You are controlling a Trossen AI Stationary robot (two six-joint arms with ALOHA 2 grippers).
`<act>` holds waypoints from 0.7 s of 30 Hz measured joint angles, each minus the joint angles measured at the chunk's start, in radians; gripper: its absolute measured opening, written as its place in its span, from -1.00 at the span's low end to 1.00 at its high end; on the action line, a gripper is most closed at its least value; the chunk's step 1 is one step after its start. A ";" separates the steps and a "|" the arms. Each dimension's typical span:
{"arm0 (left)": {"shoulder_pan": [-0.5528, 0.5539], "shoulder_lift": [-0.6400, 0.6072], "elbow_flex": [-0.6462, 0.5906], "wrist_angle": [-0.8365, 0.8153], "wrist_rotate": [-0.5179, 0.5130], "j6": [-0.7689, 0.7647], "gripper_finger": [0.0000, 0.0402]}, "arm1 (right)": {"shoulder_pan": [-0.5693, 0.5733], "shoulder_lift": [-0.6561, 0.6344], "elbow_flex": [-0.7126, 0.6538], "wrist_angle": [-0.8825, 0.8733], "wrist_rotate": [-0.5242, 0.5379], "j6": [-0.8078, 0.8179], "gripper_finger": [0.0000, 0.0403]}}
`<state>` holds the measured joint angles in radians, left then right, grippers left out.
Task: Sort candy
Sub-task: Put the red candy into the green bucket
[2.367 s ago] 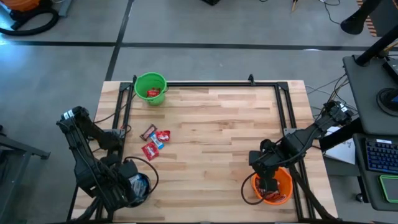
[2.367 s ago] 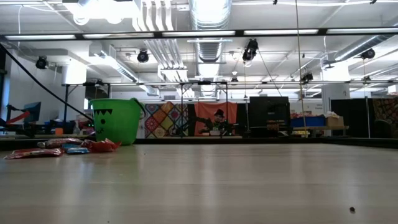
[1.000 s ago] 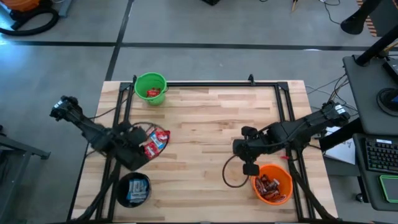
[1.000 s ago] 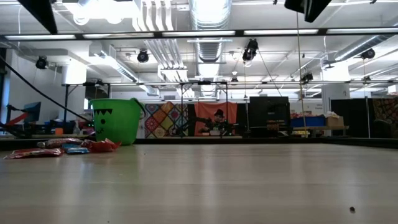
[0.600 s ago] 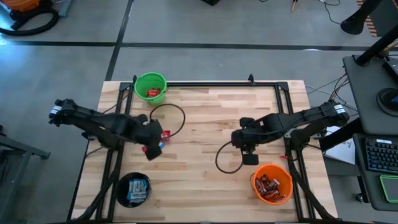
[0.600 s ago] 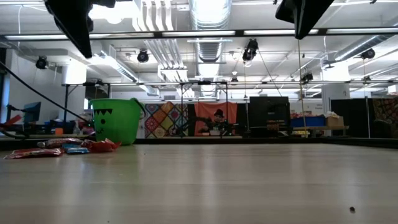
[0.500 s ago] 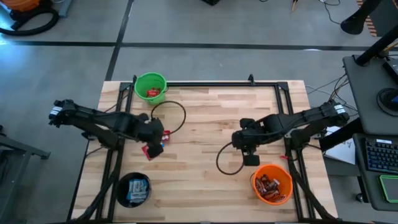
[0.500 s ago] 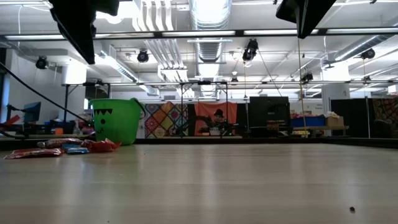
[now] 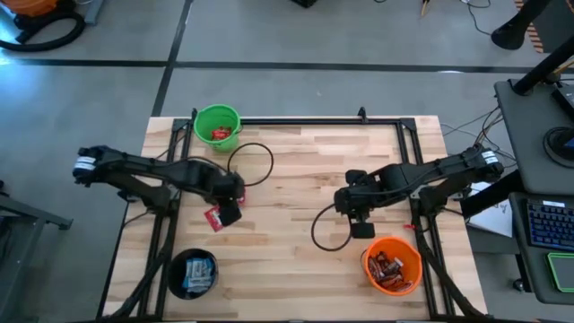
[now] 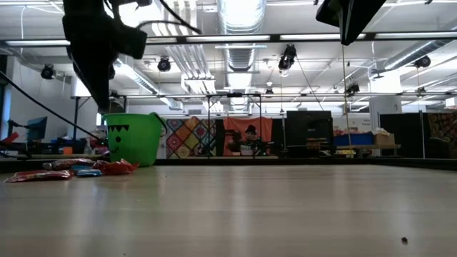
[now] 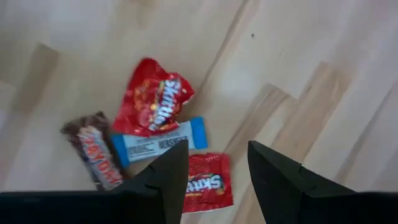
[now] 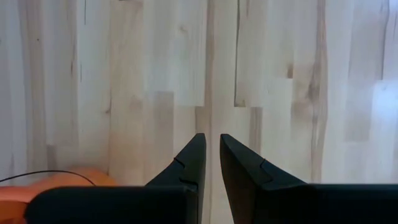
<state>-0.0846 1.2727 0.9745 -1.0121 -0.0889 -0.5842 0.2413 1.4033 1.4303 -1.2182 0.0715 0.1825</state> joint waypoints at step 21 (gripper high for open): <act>0.068 0.242 -0.008 0.093 -0.004 0.400 -0.15 | 0.000 0.000 0.000 -0.007 0.000 0.026 -0.81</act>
<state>-0.0166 1.5148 0.9661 -0.9187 -0.0933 -0.1846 0.2413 1.4033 1.4303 -1.2256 0.0715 0.2081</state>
